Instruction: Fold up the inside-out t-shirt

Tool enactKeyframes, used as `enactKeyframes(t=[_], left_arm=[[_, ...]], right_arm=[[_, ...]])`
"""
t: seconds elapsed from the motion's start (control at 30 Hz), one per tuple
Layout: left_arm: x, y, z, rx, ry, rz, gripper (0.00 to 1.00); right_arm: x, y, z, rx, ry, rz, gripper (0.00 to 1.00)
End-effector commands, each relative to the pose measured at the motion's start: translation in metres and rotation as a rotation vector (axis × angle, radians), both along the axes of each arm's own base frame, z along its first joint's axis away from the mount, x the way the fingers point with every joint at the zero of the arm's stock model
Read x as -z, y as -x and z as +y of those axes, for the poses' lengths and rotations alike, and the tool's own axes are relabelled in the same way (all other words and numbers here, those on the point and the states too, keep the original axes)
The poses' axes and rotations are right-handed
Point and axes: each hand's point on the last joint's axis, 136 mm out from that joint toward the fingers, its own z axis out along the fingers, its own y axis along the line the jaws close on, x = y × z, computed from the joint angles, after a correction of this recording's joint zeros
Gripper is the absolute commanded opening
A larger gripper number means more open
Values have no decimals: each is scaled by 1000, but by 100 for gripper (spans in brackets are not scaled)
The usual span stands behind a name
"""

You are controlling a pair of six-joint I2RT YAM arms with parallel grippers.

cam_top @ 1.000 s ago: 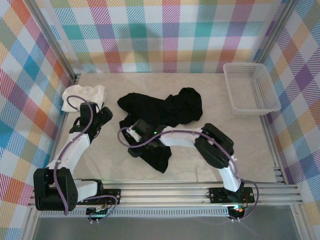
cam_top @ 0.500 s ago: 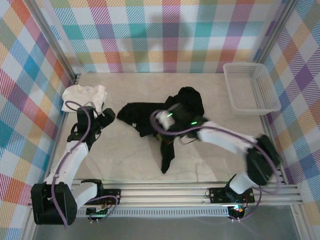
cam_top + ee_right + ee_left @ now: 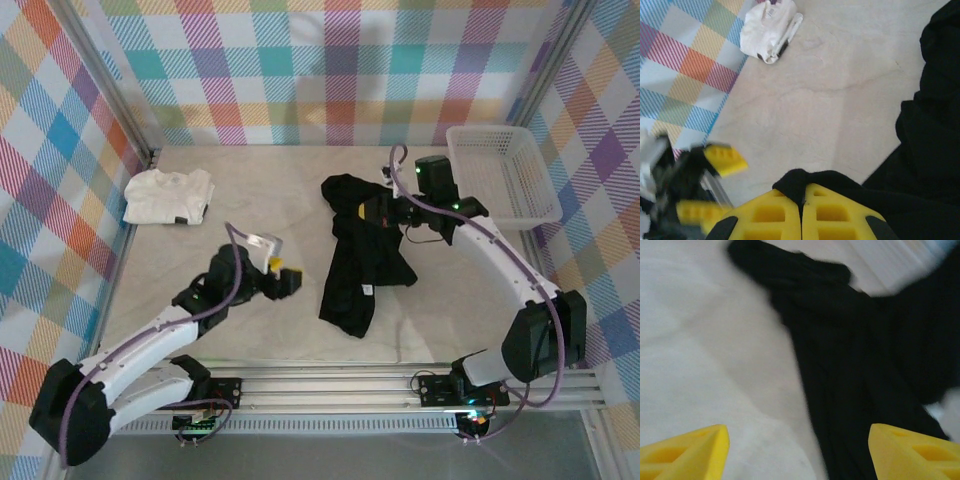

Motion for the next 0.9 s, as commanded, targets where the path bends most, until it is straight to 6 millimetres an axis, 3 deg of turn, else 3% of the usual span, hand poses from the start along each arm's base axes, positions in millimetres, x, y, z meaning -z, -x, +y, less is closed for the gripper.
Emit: enactKeyframes(t=[0.0, 0.13, 0.2, 0.27, 0.33, 0.47, 0.67, 0.77, 0.87], left_arm=[[-2, 16, -17, 96, -84, -165, 74], [-2, 26, -24, 116, -98, -212, 74], [-7, 26, -20, 102, -96, -237, 74], [-14, 24, -14, 73, -91, -279, 75], [-19, 22, -9, 46, -91, -308, 76], [-21, 17, 0, -13, -99, -309, 77], [3, -6, 26, -210, -237, -213, 78], [16, -26, 54, -364, -352, -152, 78], [30, -33, 55, -333, -318, -39, 78]], right_arm=[[-58, -1, 19, -57, -177, -28, 0], [-138, 26, 30, -162, -307, -131, 0], [-174, 38, 20, -142, -316, -224, 0], [-188, 24, -6, -15, -284, -285, 0], [-181, 8, -16, 50, -261, -263, 0], [-143, -19, -12, 74, -199, -165, 0], [-103, -45, -5, 63, -131, -99, 0], [-85, -56, -12, 90, -36, -99, 0], [-73, -67, -22, 131, 47, -111, 0]])
